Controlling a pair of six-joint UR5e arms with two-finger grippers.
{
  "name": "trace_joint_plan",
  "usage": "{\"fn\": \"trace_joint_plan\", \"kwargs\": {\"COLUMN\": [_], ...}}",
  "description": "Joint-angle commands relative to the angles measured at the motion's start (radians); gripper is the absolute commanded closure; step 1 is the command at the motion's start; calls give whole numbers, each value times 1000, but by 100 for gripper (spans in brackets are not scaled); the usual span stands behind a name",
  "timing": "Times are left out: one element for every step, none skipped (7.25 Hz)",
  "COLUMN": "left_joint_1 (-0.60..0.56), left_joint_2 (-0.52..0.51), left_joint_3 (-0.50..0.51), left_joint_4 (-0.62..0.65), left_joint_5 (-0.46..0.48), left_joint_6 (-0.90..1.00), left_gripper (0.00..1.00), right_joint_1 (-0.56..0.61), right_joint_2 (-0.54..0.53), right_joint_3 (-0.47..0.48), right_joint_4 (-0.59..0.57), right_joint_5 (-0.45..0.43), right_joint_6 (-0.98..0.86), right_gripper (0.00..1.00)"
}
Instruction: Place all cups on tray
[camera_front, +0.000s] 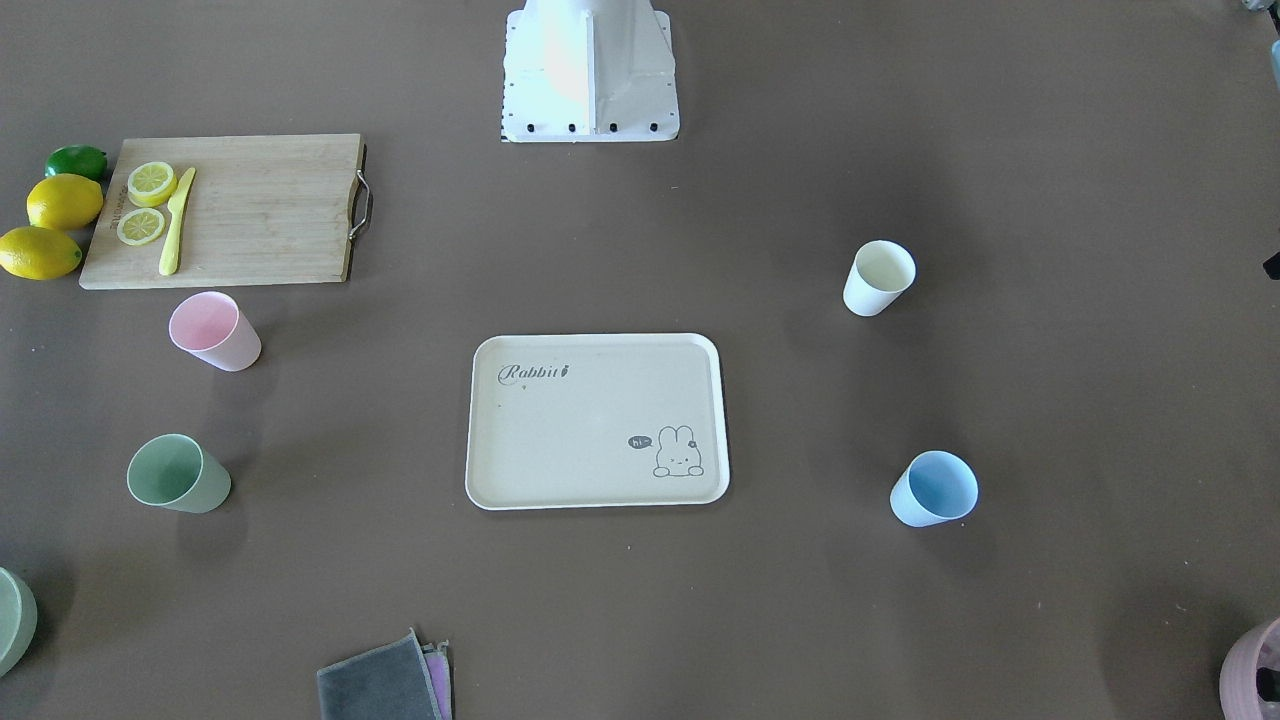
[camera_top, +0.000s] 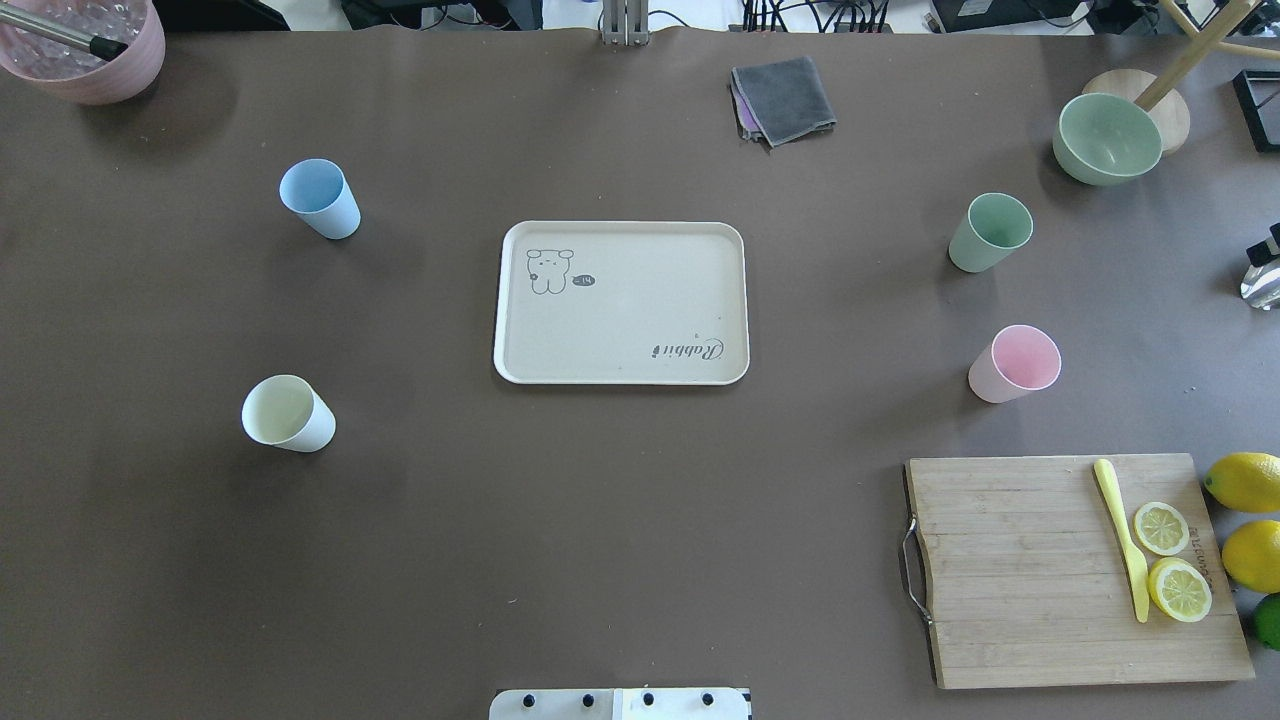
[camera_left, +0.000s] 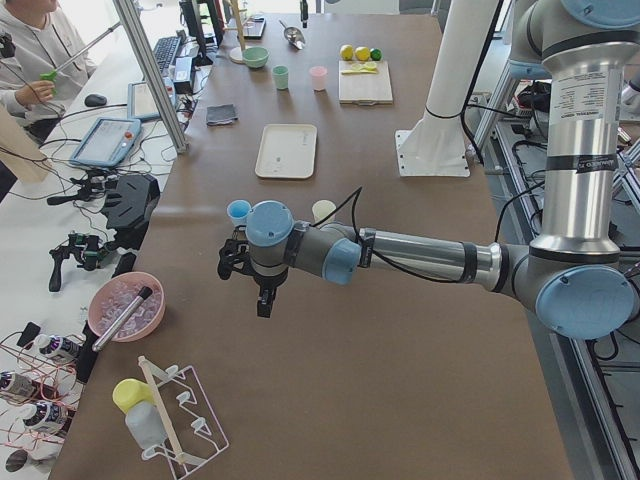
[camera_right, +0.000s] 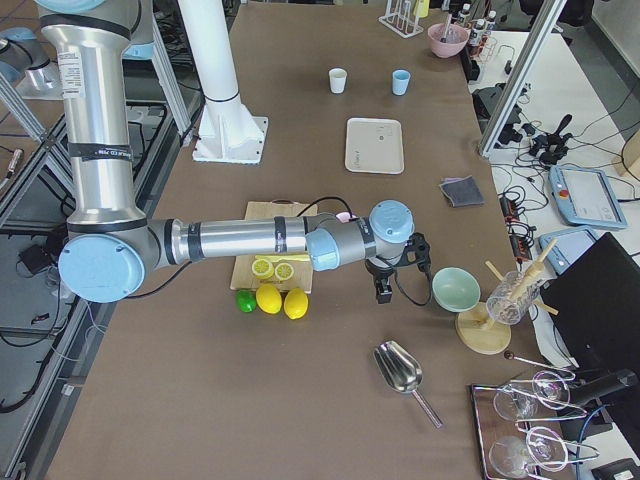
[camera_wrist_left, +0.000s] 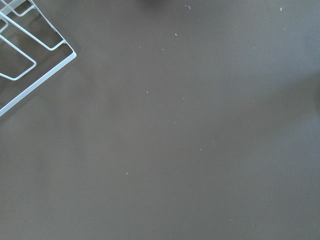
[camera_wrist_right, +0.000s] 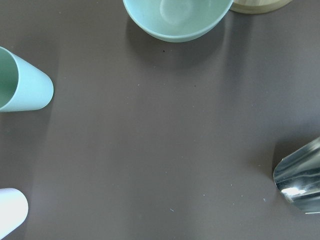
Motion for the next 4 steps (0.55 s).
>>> {"fn": "trace_joint_plan", "kwargs": {"left_joint_1": [0, 0, 0, 0], "left_joint_2": [-1, 0, 0, 2], "left_joint_3": [-33, -16, -21, -19], "left_joint_4": [3, 2, 3, 3], "left_joint_5": [2, 11, 11, 6], "left_joint_6": [0, 0, 0, -3], "left_gripper": [2, 2, 2, 2], "right_joint_1": [0, 17, 17, 18], "right_joint_2": [2, 10, 5, 2], "right_joint_3": [-9, -9, 5, 16], "right_joint_4": [0, -2, 3, 2], "right_joint_5": [-8, -9, -8, -8], "right_joint_6": [-5, -5, -3, 3], "right_gripper": [0, 0, 0, 0]}}
